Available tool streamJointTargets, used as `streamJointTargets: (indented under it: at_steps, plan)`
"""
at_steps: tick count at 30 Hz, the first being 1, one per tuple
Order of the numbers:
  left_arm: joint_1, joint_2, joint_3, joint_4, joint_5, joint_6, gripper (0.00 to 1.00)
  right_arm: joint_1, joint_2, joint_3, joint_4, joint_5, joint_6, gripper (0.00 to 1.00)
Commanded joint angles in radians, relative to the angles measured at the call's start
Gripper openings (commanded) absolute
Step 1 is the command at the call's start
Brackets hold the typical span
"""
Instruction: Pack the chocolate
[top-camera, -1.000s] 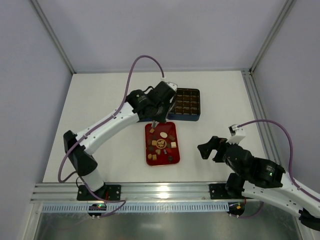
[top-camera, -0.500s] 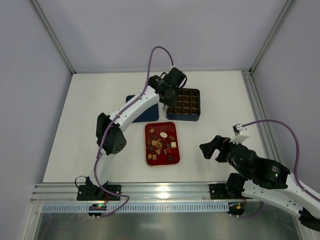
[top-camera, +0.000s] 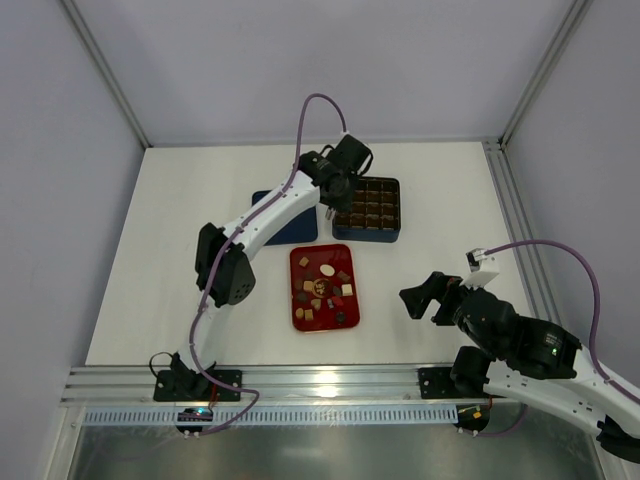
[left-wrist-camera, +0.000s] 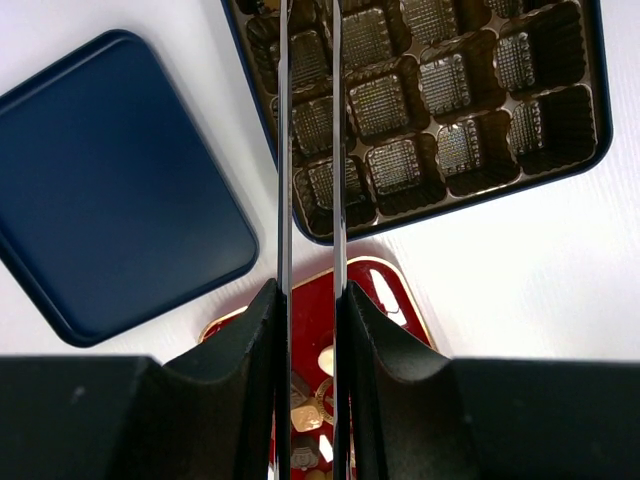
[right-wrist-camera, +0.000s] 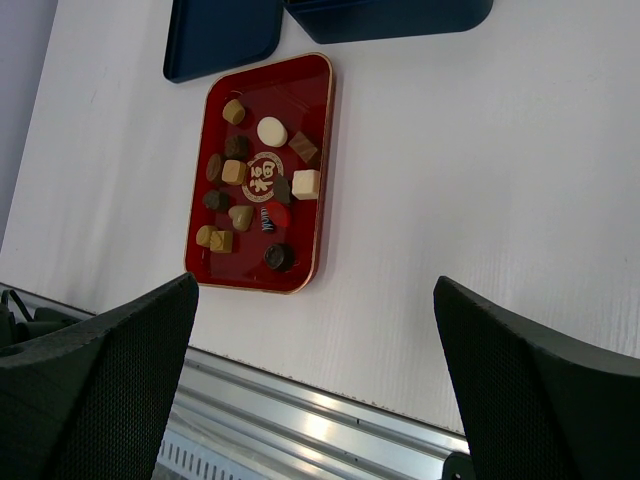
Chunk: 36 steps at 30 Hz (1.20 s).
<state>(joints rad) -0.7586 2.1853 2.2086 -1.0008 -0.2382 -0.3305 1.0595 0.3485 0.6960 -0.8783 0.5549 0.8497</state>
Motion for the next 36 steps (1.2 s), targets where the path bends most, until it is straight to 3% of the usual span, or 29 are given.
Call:
streamJointTargets:
  at_steps: [1,16,26,36]
  plan:
    - [0.002,0.004,0.048,0.057,0.016,0.022,0.23,0.005,-0.006,0.008,0.018,0.004,0.014,1.00]
    - [0.002,0.018,0.048,0.073,0.042,0.018,0.27,0.005,-0.005,0.007,0.015,0.008,0.012,1.00]
    - [0.002,0.010,0.051,0.067,0.036,0.025,0.37,0.005,-0.003,0.007,0.016,0.008,0.011,1.00]
    - [0.001,-0.048,0.042,0.062,0.053,0.021,0.37,0.004,0.001,0.014,0.012,0.008,0.011,1.00]
